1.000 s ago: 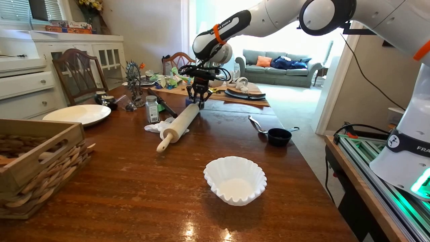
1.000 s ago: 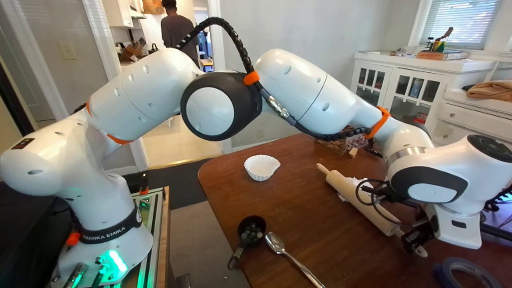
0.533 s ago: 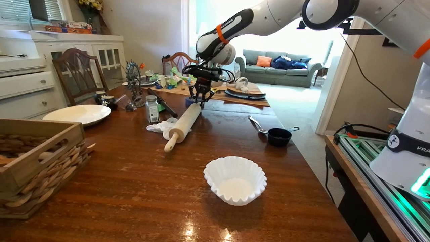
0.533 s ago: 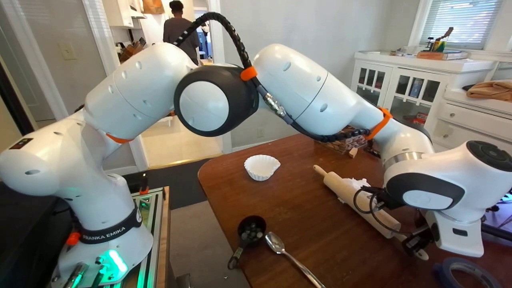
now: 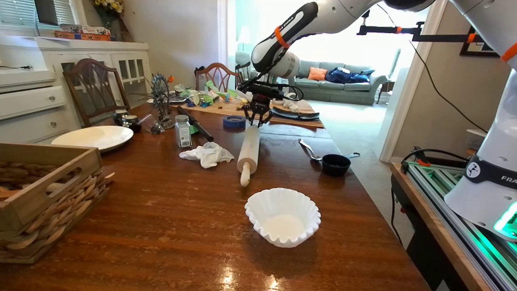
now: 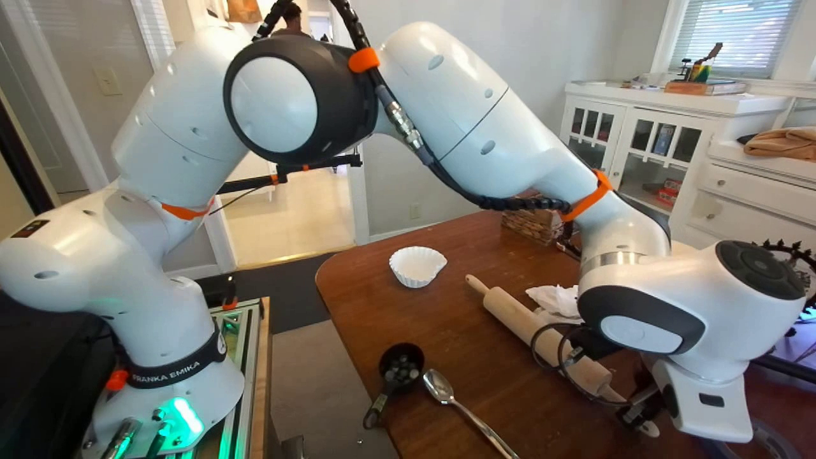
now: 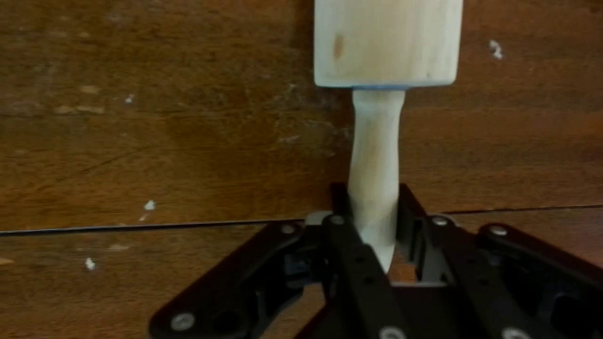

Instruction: Move the rolling pin back and forth on the table.

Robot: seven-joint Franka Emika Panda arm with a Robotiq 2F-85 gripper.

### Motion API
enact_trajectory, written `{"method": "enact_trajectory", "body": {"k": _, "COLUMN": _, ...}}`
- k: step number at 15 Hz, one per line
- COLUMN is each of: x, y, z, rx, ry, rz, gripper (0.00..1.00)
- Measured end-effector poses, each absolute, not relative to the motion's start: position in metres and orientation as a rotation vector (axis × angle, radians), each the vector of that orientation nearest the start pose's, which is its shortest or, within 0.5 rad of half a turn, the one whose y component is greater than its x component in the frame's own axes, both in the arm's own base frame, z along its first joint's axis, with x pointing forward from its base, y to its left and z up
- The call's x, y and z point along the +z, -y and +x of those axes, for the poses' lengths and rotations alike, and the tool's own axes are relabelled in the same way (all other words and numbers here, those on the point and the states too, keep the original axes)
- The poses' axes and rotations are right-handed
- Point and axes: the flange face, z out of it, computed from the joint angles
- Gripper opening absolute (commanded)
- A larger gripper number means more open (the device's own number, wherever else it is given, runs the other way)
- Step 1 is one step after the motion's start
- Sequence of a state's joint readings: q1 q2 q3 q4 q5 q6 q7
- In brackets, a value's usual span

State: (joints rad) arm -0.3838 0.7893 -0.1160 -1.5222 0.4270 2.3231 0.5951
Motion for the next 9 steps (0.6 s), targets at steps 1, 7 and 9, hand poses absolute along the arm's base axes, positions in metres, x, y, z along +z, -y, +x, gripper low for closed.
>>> {"method": "enact_trajectory", "body": {"k": 1, "x": 0.196, "y": 0.325, "z": 0.625, "rx": -0.009, "ry": -1.811, "rz": -2.280, "gripper": 0.07}}
{"method": "enact_trajectory", "body": {"k": 7, "x": 0.196, "y": 0.337, "z": 0.572, "rx": 0.039, "ry": -1.793, "rz": -2.314, "gripper": 0.07}}
{"method": "enact_trajectory", "body": {"k": 9, "x": 0.196, "y": 0.340, "z": 0.557, "rx": 0.049, "ry": -1.799, "rz": -2.317, "gripper": 0.07}}
